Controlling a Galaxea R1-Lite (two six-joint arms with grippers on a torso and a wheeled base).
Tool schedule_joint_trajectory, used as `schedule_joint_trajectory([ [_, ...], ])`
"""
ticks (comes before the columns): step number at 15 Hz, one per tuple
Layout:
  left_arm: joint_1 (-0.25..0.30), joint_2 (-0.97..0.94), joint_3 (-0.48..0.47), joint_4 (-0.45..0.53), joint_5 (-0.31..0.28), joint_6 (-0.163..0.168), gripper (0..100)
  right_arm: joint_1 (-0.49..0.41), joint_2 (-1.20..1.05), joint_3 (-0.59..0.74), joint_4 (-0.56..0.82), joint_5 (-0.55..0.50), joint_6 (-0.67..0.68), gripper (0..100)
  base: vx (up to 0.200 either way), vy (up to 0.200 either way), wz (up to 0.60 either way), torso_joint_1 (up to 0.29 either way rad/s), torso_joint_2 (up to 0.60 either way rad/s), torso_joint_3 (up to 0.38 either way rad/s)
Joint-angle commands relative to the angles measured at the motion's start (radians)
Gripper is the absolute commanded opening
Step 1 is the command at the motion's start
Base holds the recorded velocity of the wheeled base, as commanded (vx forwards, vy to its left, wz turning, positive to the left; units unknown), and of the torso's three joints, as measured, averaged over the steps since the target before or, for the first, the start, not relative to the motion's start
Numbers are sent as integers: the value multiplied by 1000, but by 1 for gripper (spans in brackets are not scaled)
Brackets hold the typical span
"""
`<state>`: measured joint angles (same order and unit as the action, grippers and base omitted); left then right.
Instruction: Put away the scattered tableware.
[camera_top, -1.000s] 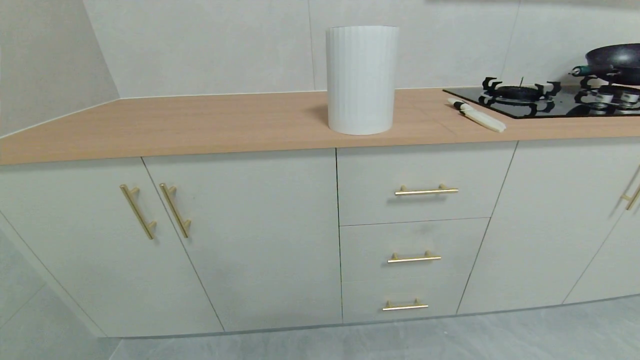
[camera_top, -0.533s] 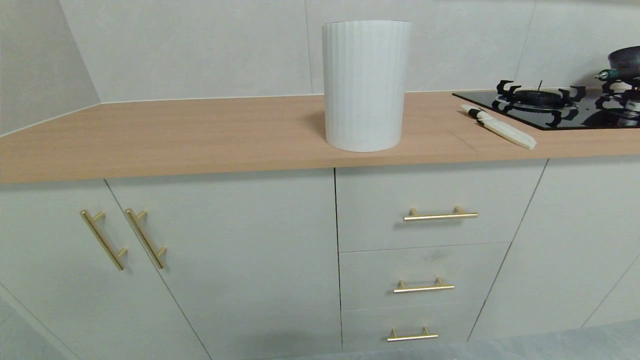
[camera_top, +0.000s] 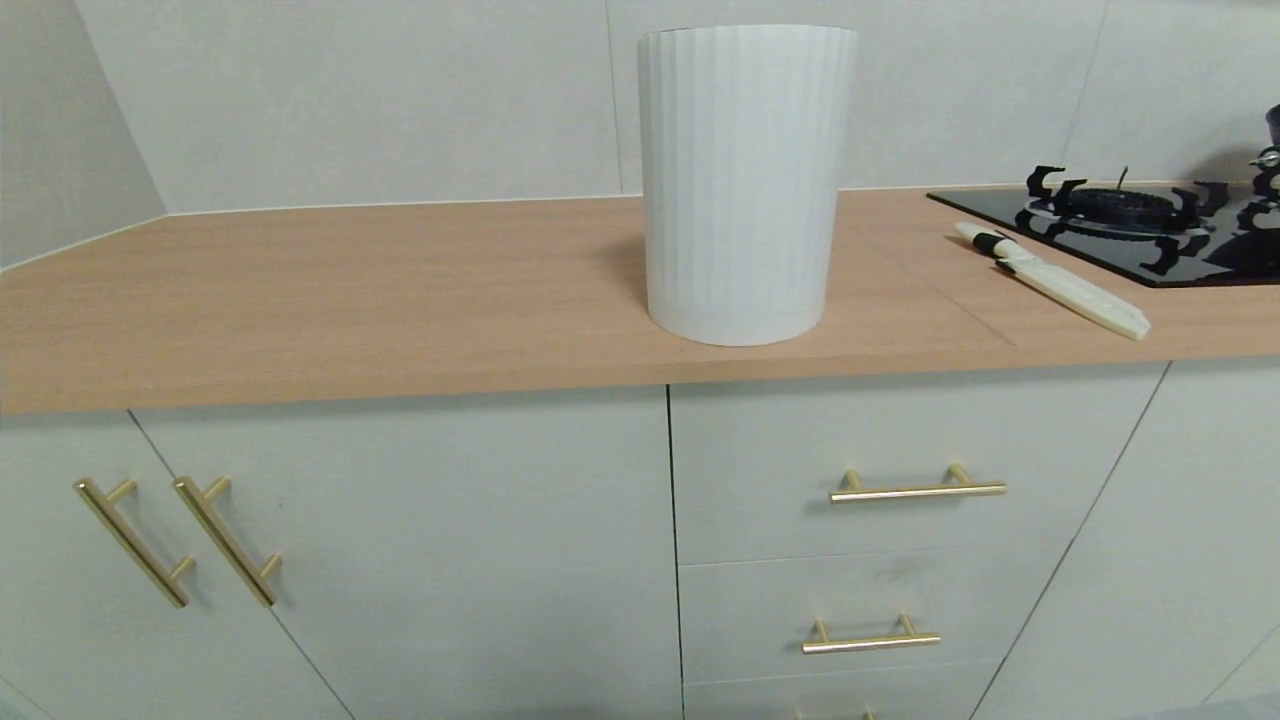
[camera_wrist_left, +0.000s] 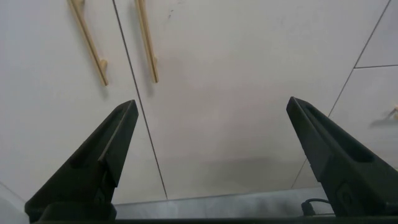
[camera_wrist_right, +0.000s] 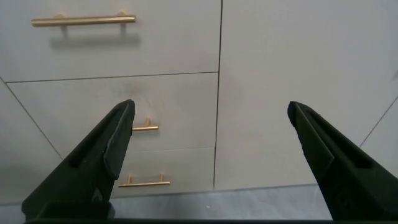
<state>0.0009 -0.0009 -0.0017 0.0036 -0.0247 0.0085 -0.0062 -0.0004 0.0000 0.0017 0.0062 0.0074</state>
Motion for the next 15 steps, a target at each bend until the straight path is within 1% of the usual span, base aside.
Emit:
schedule_joint_trajectory([
  [1,1,1,0,-1,0,-1,100,0,2,0,0,0,0,100,0,0,0,0,0,0],
  [8,1,1,0,-1,0,-1,100,0,2,0,0,0,0,100,0,0,0,0,0,0],
  [11,1,1,0,-1,0,-1,100,0,2,0,0,0,0,100,0,0,600,4,1,2],
  [15,1,1,0,-1,0,-1,100,0,2,0,0,0,0,100,0,0,0,0,0,0],
])
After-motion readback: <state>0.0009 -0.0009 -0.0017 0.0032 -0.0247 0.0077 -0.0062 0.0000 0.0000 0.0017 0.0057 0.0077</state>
